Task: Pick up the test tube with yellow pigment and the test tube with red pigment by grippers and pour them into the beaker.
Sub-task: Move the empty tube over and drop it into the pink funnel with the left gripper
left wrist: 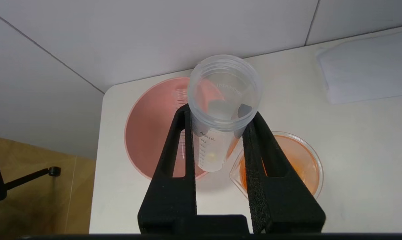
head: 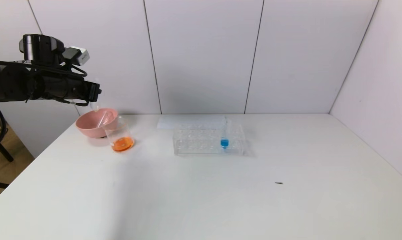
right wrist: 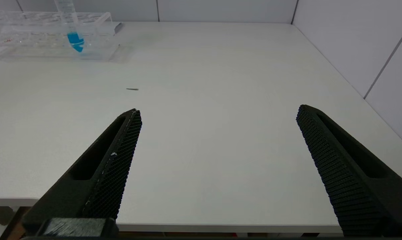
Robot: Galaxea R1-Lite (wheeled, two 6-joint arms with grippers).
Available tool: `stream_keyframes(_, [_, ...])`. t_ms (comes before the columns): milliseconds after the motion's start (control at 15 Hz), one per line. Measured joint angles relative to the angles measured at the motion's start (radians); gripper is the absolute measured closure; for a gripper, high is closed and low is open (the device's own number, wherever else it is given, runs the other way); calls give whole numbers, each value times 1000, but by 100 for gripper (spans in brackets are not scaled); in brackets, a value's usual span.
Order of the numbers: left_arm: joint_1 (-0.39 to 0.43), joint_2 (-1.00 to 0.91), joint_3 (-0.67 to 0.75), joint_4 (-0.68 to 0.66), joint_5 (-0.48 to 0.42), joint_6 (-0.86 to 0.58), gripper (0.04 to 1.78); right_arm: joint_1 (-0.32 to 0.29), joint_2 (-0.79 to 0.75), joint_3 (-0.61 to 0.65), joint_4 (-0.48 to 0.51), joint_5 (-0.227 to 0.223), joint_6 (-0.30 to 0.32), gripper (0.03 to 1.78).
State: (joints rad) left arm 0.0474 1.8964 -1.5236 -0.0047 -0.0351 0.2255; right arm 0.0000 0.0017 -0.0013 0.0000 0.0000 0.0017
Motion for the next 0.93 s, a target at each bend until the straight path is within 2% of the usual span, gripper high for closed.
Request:
stream_keyframes(267, [8, -3, 74, -146, -1, -49, 138, 0, 0, 0, 0, 0, 0, 11])
stream_keyframes(533, [18, 1, 100, -165, -1, -101, 138, 0, 0, 0, 0, 0, 0, 11])
stream_keyframes(933, [31, 11, 132, -265, -3, -111, 138, 0, 0, 0, 0, 0, 0, 11])
